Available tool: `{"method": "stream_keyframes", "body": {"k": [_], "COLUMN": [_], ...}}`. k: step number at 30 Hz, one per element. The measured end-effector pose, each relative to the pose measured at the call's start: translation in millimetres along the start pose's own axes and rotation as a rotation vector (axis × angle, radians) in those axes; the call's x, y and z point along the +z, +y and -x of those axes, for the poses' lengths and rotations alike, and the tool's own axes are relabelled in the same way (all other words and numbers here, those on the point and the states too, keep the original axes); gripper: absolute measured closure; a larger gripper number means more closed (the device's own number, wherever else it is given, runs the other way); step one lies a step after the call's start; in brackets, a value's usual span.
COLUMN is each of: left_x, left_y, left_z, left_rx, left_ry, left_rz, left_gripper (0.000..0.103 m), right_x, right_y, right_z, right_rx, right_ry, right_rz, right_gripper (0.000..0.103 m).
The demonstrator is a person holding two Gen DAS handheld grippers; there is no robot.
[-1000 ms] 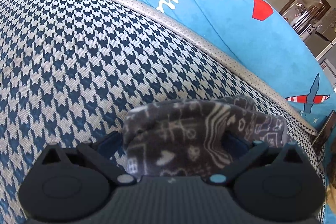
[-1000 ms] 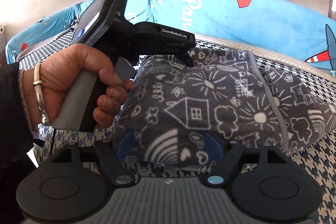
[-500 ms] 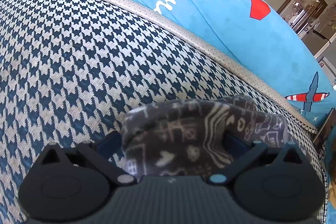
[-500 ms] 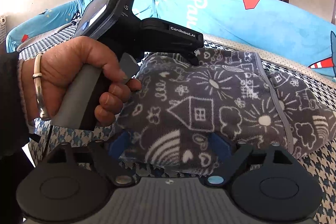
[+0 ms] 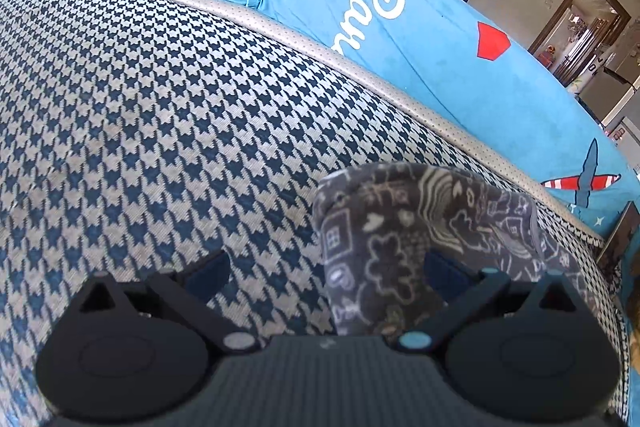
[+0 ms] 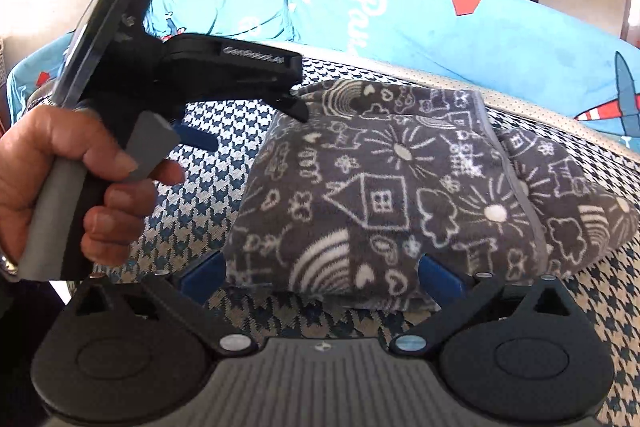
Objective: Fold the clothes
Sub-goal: 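Open both grippers and lift them away from the folded fleece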
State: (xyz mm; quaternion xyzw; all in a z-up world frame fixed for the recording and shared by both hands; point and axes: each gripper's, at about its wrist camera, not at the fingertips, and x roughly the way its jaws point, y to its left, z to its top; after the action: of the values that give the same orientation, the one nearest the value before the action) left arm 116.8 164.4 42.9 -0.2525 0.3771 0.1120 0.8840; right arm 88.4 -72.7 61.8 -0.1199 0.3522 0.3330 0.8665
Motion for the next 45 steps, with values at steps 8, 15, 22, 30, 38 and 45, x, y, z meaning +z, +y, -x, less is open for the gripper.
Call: {"method": "stream_keyframes", "body": {"k": [8, 15, 22, 30, 38, 45], "left_x": [-34.2, -57.2, -76.1, -95.5, -94.2, -81.5], "left_y": [3.6, 15.4, 19.4, 24.5, 33.8, 32.6], "left_z": [39.0, 58.8, 68.7, 85.7, 86.9, 72.0], "left_rx": [0.021, 0.025, 0.031, 0.017, -0.026, -0.121], "left_ry": [0.006, 0.010, 0.023, 0.024, 0.045, 0.079], "left_rz": [-0.075, -0.042, -0.081, -0.181, -0.178, -0.124], "left_gripper": [0.000, 0.000, 0.000, 0.000, 0.000, 0.000], "right_x": [-12.7, -26.7, -32.1, -42.2, -52.3, -47.5], "right_y": [-15.3, -29.3, -43.9, -60.8, -81.3, -100.3], "right_z": [32.6, 52.3, 60.6, 66.8, 67.1, 54.2], "right_rx": [-0.076, -0.172, -0.200, -0.186, -0.148, -0.080], "right_ry": [-0.003, -0.005, -0.014, 0.005, 0.024, 0.017], "right_rz": [-0.108, -0.202, -0.267, -0.255, -0.280, -0.381], "right_gripper": [0.000, 0.000, 0.000, 0.000, 0.000, 0.000]}}
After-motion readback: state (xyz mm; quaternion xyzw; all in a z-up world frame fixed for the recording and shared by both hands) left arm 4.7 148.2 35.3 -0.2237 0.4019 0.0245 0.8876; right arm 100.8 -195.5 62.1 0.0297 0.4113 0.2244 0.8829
